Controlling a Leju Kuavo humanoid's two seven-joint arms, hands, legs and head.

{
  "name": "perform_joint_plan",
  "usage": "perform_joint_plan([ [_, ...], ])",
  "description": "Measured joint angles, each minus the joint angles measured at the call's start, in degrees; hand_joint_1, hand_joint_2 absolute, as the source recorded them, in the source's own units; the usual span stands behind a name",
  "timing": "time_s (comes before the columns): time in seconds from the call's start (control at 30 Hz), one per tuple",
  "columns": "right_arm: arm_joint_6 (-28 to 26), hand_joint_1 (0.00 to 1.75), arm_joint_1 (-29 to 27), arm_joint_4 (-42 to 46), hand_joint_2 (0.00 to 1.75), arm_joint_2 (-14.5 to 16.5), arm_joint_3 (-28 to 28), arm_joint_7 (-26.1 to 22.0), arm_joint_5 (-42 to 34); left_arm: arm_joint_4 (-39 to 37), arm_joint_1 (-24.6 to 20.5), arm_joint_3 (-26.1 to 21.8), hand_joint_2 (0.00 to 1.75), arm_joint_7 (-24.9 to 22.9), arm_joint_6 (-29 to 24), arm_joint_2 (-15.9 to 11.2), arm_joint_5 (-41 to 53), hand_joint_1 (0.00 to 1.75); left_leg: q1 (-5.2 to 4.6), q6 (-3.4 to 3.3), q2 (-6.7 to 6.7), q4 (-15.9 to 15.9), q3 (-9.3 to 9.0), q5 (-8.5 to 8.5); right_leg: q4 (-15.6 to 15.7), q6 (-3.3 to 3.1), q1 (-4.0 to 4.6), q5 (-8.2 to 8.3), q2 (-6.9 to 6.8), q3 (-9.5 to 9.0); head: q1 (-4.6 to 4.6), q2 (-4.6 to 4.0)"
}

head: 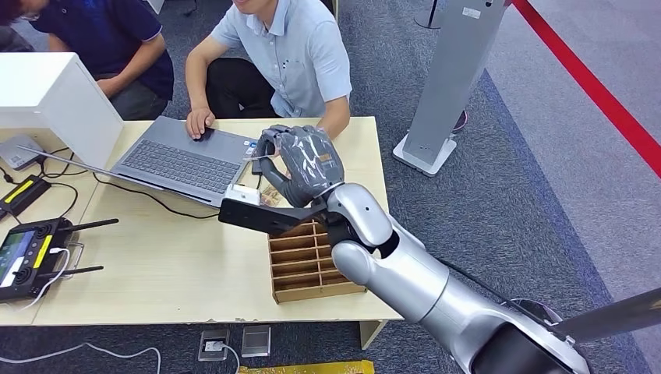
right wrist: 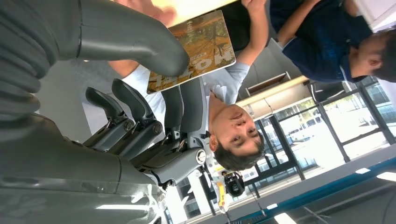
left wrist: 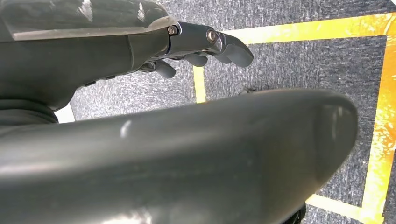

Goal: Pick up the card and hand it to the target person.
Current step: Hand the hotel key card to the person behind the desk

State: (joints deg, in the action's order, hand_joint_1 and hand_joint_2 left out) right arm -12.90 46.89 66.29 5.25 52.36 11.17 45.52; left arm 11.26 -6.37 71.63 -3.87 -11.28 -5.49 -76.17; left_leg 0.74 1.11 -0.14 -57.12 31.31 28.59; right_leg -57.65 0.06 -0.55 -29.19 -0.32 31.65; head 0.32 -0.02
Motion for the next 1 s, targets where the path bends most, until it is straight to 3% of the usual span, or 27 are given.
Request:
perform_joint_plan([
  [0.2, -1.49, 1.66, 6.93, -16.23, 1.75, 2.91, 0.86, -2.13, -2.26, 0.00, -0.14, 0.44, 0.00, 0.31, 0.07, -0.02, 0.18, 0.00, 0.00, 0.01, -0.03, 0.00, 0.03, -0.01, -0.01, 0.00, 0.00, 0.00, -0.05, 0.02, -0.02, 0.00],
  [0.47, -1.73, 1.66, 9.70, -28.90, 1.75, 5.16, 2.04, -0.25, -1.29, -0.01, -0.26, 0.94, 0.00, 0.08, -0.01, -0.05, 0.06, 0.00, 0.00, 0.01, -0.02, 0.00, 0.05, -0.01, 0.00, 0.00, 0.00, 0.00, -0.05, 0.05, 0.02, 0.00],
  [0.6, -1.74, 0.00, 10.06, -32.51, 1.75, 5.98, 2.61, -0.15, -1.26, -0.02, -0.24, 0.97, 0.00, -0.24, 0.01, -0.10, -0.07, 0.00, 0.00, 0.01, -0.01, 0.00, 0.03, -0.01, 0.00, 0.00, 0.00, 0.00, -0.03, 0.05, 0.02, 0.00],
  [1.0, -3.79, 0.00, 11.25, -36.52, 1.75, 7.55, 3.80, -1.79, -3.04, -0.04, -0.24, 1.51, 0.00, 0.38, -0.19, -0.15, -1.04, 0.00, 0.00, 0.01, 0.00, 0.00, 0.02, -0.01, -0.01, 0.00, 0.00, 0.00, -0.02, 0.05, -0.01, 0.00],
])
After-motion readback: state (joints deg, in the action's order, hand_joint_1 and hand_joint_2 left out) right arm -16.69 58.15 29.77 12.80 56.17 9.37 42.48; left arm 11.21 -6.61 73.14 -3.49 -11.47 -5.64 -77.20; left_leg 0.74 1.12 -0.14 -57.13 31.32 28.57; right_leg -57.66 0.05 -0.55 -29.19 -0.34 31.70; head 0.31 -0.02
